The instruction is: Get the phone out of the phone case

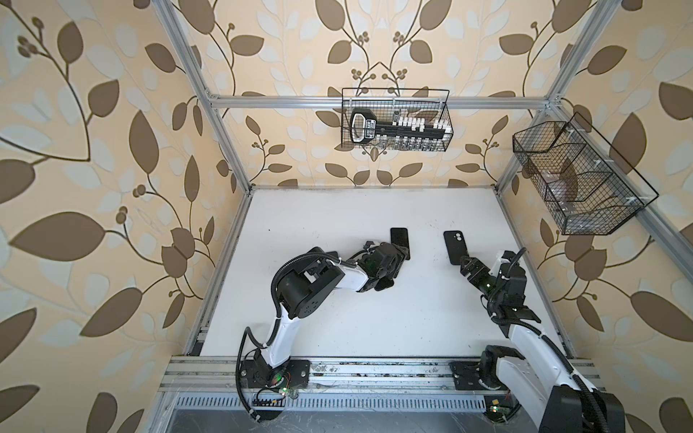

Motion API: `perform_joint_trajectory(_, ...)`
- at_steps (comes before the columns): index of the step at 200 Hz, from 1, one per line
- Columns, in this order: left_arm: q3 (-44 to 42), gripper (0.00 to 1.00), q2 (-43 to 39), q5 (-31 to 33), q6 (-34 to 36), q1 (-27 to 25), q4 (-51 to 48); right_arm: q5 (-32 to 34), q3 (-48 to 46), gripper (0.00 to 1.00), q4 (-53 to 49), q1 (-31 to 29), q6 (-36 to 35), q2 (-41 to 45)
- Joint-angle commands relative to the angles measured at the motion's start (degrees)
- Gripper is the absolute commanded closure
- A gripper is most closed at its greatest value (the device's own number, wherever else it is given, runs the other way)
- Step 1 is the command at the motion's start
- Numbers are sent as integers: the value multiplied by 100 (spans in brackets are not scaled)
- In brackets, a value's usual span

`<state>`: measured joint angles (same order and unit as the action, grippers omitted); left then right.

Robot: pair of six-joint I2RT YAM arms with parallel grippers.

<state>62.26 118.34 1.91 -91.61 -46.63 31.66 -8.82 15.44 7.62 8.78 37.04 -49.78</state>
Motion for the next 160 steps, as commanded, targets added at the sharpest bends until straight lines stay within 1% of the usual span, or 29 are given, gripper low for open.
perform_joint_trajectory(1,72,28,-340,-20,99,-79,-828,-220,156,3,-242,-56,-171,-37)
perform_joint_trajectory(18,3,27,-512,-9,133,-83,-970,-148,317,0,-454,-235,-308,-57)
perform_joint_trajectory(37,-74,24,-843,45,287,-76,-1172,-32,556,0,-727,-526,-446,-95)
perform_joint_trajectory(49,-20,20,-1093,10,519,-74,-1446,48,736,0,-895,-745,-528,-127)
perform_joint_trajectory(87,38,13,-2193,-35,1294,46,-2612,323,1295,0,-1339,-1590,-746,-322)
perform_joint_trajectory(114,-62,8,-3053,-331,1922,452,-3570,519,1734,2,-1644,-2324,-954,-650)
perform_joint_trajectory(133,-233,4,-3548,-678,2380,880,-4226,768,2068,4,-1832,-2910,-1039,-989)
perform_joint_trajectory(136,-256,3,-3755,-719,2445,956,-4349,828,2116,4,-1867,-3007,-1050,-1047)
perform_joint_trajectory(144,-315,3,-3996,-850,2632,1171,-4649,969,2261,4,-1919,-3262,-1098,-1200)
perform_joint_trajectory(160,-397,1,-4447,-859,3130,1567,-5241,1311,2534,4,-2062,-3739,-1150,-1540)
